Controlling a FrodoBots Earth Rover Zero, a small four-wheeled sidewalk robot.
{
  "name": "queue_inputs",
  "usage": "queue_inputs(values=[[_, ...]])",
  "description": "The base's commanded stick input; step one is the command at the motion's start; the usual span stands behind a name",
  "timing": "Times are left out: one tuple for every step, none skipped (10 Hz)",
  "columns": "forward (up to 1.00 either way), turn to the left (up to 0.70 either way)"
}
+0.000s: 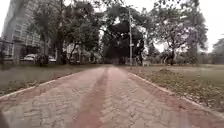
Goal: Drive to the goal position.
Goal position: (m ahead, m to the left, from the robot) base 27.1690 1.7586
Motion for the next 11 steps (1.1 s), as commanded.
queue_inputs(values=[[0.70,0.00],[0.70,0.00],[0.70,0.00],[0.70,0.00],[0.70,0.00],[0.70,0.00],[0.70,0.00],[0.70,0.00],[0.70,0.00],[0.70,0.00],[0.70,0.00]])
